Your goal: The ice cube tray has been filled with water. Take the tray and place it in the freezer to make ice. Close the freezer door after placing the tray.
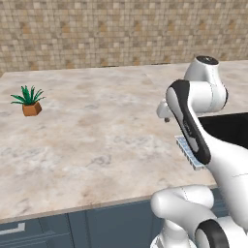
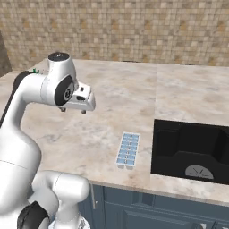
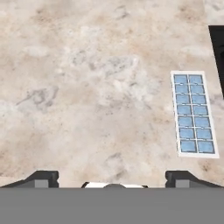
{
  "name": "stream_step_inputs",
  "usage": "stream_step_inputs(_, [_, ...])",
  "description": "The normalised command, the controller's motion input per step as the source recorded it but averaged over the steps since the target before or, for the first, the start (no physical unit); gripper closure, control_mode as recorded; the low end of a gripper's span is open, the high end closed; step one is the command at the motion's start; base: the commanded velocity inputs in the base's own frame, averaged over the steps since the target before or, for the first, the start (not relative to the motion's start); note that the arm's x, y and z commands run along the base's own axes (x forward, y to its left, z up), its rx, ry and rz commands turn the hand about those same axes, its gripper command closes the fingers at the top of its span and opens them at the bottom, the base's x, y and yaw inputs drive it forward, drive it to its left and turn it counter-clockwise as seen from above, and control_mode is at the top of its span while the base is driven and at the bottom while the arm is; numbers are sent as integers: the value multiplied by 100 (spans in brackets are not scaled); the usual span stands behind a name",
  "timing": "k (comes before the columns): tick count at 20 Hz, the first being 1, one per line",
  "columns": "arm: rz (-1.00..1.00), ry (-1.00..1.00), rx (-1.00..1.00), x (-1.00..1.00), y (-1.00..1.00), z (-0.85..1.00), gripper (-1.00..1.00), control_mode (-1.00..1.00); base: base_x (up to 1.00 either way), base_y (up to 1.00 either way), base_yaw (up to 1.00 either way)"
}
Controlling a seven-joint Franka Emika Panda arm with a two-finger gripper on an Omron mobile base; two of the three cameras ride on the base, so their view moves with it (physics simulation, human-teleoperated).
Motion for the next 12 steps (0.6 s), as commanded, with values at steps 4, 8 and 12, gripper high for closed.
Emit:
stream_step_inputs(4, [-8,-11,1,-57,-43,-6,-100,-100,0,0,0])
stream_step_inputs(8, [-6,-3,0,-8,-57,-7,-100,-100,0,0,0])
stream_step_inputs(12, [0,0,6,0,-70,-3,-100,-100,0,0,0])
